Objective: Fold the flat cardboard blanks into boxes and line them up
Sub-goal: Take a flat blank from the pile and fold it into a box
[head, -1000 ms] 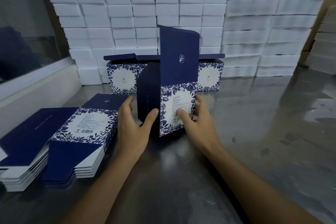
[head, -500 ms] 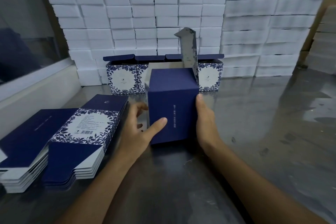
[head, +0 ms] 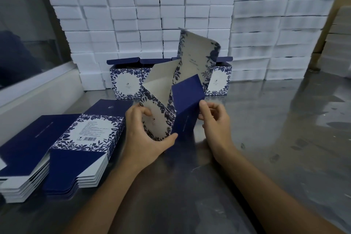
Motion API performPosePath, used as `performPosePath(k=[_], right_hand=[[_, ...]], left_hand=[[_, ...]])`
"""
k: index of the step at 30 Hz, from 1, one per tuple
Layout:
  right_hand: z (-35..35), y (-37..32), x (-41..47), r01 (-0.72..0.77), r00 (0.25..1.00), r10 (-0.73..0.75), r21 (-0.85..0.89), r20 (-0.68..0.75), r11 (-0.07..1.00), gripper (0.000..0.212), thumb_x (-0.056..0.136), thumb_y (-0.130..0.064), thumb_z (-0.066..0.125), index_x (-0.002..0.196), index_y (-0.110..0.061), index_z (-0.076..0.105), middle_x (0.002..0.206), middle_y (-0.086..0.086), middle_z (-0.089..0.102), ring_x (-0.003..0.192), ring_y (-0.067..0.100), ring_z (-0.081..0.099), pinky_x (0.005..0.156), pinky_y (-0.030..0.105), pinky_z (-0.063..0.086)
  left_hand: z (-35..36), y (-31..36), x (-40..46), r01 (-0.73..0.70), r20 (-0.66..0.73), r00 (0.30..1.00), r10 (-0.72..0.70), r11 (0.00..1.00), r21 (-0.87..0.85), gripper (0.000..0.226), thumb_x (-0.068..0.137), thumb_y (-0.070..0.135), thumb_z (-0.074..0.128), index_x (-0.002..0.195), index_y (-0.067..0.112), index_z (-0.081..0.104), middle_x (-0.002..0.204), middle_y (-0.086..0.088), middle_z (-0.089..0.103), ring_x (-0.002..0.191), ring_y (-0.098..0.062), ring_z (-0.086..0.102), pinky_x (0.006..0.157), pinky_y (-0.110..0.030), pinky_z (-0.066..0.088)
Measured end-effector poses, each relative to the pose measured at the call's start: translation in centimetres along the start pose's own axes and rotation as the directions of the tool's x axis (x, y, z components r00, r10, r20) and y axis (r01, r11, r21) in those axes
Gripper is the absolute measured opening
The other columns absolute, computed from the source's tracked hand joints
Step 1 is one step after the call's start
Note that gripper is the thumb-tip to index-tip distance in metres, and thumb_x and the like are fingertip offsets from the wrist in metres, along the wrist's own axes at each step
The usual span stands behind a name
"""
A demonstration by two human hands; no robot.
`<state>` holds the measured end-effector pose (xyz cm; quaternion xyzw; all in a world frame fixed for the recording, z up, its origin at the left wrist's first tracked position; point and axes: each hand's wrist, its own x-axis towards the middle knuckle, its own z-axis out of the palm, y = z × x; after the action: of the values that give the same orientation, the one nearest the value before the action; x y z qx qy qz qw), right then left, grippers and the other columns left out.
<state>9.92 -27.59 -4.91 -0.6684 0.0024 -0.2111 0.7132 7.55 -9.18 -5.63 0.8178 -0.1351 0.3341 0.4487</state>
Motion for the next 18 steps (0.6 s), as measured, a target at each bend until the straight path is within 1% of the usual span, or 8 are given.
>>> performPosePath(k=[2, 3, 5, 7, 9, 11, 14, 18], right_hand=[[0.1, -0.07, 0.06, 0.006, 1.0, -0.006, -0.008, -0.026, 1.0, 0.03, 0.099, -0.046, 0.055, 0.091, -0.018, 0.06, 0.086, -0.006, 0.065, 0.077, 0.005, 0.062, 0.067, 0.019, 0.047], [0.09, -0.11, 0.1, 0.004, 0.999, -0.004, -0.003, -0.04, 1.0, 0.034, 0.1, -0.046, 0.054, 0.088, -0.014, 0.059, 0.08, -0.005, 0.063, 0.07, 0.003, 0.059, 0.064, 0.018, 0.046], [-0.06, -0.19, 0.19, -0.008, 0.999, 0.009, 0.021, -0.044, 1.0, 0.039, 0.102, -0.042, 0.05, 0.082, -0.01, 0.057, 0.069, -0.002, 0.058, 0.058, 0.003, 0.054, 0.055, 0.015, 0.044], [-0.28, -0.23, 0.24, -0.028, 0.999, 0.028, 0.029, -0.022, 0.999, 0.045, 0.105, -0.039, 0.047, 0.073, -0.009, 0.055, 0.058, -0.001, 0.056, 0.052, 0.007, 0.05, 0.05, 0.017, 0.041], [-0.46, -0.23, 0.25, -0.037, 0.999, 0.037, 0.008, -0.006, 0.999, 0.048, 0.107, -0.035, 0.044, 0.066, -0.01, 0.053, 0.052, -0.003, 0.054, 0.048, 0.009, 0.046, 0.047, 0.018, 0.038], [-0.63, -0.26, 0.34, -0.034, 0.999, 0.034, -0.037, -0.001, 0.999, 0.048, 0.106, -0.028, 0.044, 0.062, -0.011, 0.051, 0.05, -0.003, 0.051, 0.047, 0.009, 0.042, 0.048, 0.022, 0.036], [-0.77, -0.29, 0.61, -0.05, 0.999, 0.052, -0.105, 0.011, 0.993, 0.043, 0.104, -0.02, 0.046, 0.061, -0.011, 0.049, 0.051, -0.001, 0.047, 0.044, 0.007, 0.039, 0.048, 0.023, 0.034], [-0.71, 0.04, 0.85, -0.081, 0.996, 0.086, -0.122, 0.031, 0.989, 0.045, 0.105, -0.024, 0.046, 0.062, -0.014, 0.045, 0.054, 0.001, 0.042, 0.048, 0.012, 0.033, 0.049, 0.027, 0.029]], left_hand=[[-0.15, -0.1, 0.14, -0.103, -0.011, 0.995, 0.104, 0.993, 0.066, 0.073, 0.053, 0.041, 0.088, 0.105, 0.021, 0.041, 0.135, -0.001, 0.035, 0.13, -0.011, 0.035, 0.103, -0.01, 0.029], [-0.24, -0.11, 0.19, -0.136, -0.007, 0.99, 0.138, 0.987, 0.09, 0.074, 0.052, 0.04, 0.086, 0.107, 0.022, 0.04, 0.141, -0.002, 0.031, 0.135, -0.009, 0.03, 0.106, -0.009, 0.025], [-0.33, -0.11, 0.27, -0.178, 0.01, 0.984, 0.178, 0.976, 0.127, 0.077, 0.052, 0.038, 0.088, 0.109, 0.026, 0.038, 0.147, -0.002, 0.026, 0.141, -0.013, 0.026, 0.108, -0.016, 0.025], [-0.35, -0.01, 0.24, -0.206, 0.028, 0.979, 0.204, 0.965, 0.161, 0.079, 0.051, 0.035, 0.09, 0.11, 0.026, 0.037, 0.15, -0.003, 0.024, 0.142, -0.018, 0.026, 0.105, -0.02, 0.027], [-0.35, 0.08, 0.24, -0.232, 0.047, 0.973, 0.227, 0.954, 0.189, 0.078, 0.051, 0.035, 0.089, 0.11, 0.024, 0.039, 0.151, -0.002, 0.023, 0.142, -0.019, 0.026, 0.101, -0.017, 0.026], [-0.38, 0.12, 0.27, -0.255, 0.064, 0.967, 0.247, 0.943, 0.213, 0.078, 0.051, 0.036, 0.088, 0.111, 0.023, 0.039, 0.152, -0.002, 0.023, 0.142, -0.021, 0.027, 0.099, -0.019, 0.027], [-0.49, 0.23, 0.32, -0.265, 0.081, 0.964, 0.252, 0.929, 0.258, 0.08, 0.049, 0.034, 0.09, 0.11, 0.024, 0.04, 0.151, -0.001, 0.022, 0.141, -0.023, 0.027, 0.095, -0.028, 0.035], [-0.63, 0.48, 0.25, -0.262, 0.096, 0.965, 0.245, 0.912, 0.315, 0.077, 0.049, 0.034, 0.091, 0.109, 0.021, 0.044, 0.151, -0.003, 0.024, 0.14, -0.027, 0.029, 0.092, -0.039, 0.047]])
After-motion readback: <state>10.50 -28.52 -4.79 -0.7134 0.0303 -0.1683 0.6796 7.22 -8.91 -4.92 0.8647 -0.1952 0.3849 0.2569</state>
